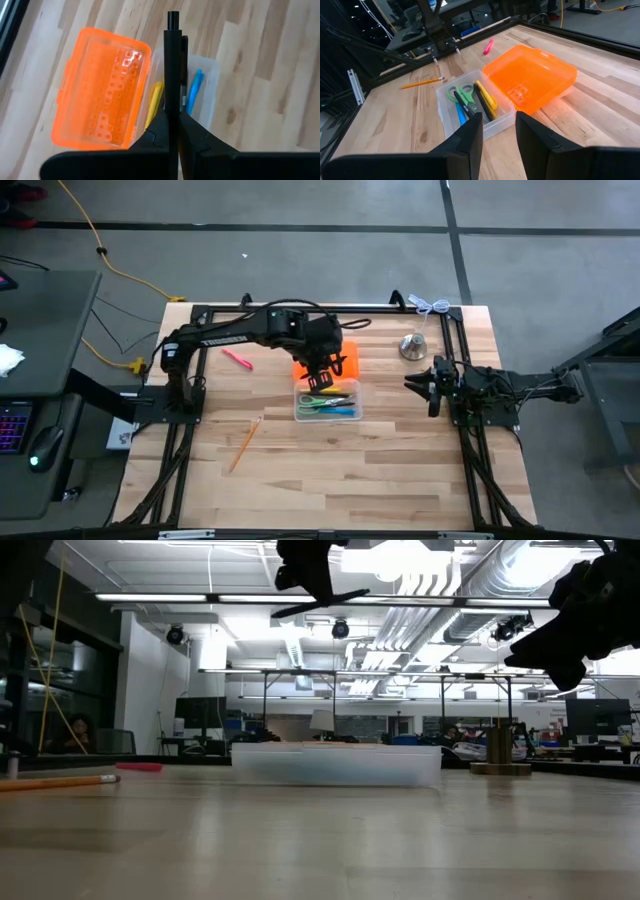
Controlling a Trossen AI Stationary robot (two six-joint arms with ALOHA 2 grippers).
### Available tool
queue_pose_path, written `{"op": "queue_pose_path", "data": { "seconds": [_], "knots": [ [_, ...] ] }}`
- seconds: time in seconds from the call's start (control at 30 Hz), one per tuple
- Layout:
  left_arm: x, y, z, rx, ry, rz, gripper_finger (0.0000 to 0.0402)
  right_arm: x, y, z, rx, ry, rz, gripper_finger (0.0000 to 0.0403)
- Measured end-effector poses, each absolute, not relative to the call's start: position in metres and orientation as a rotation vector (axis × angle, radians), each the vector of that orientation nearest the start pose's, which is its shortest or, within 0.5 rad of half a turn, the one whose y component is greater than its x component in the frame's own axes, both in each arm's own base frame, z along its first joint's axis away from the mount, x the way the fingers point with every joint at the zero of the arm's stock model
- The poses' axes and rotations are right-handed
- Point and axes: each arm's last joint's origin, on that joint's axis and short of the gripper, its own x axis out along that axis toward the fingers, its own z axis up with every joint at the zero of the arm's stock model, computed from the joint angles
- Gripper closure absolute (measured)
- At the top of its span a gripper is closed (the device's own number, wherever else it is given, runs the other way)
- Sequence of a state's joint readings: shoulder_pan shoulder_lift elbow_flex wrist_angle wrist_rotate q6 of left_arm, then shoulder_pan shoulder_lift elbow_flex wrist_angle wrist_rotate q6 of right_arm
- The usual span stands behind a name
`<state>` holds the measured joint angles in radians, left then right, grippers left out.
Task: Pick & place school supplies into a supply box
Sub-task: Put the black pen into the orange supply box
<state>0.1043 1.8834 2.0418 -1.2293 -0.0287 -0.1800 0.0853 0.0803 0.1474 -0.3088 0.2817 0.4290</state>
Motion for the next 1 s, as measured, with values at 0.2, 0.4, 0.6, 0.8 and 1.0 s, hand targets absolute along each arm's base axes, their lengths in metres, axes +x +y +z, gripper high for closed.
{"op": "queue_pose_path", "data": {
  "seconds": [0.2,0.4,0.6,0.8,1.0],
  "knots": [
    [0.381,0.041,0.362,-0.181,1.094,0.215,0.0362,0.090,0.000,0.178,0.380,0.193,-0.243,0.0308],
    [0.392,0.042,0.346,-0.177,1.137,0.210,0.0362,0.090,0.000,0.178,0.379,0.192,-0.243,0.0308],
    [0.403,0.040,0.320,-0.154,1.245,0.193,0.0362,0.090,0.000,0.178,0.381,0.193,-0.243,0.0308],
    [0.414,0.036,0.302,-0.130,1.285,0.172,0.0362,0.091,0.000,0.178,0.378,0.198,-0.244,0.0308],
    [0.421,0.033,0.292,-0.119,1.299,0.167,0.0362,0.091,0.000,0.177,0.378,0.205,-0.245,0.0308]
  ]
}}
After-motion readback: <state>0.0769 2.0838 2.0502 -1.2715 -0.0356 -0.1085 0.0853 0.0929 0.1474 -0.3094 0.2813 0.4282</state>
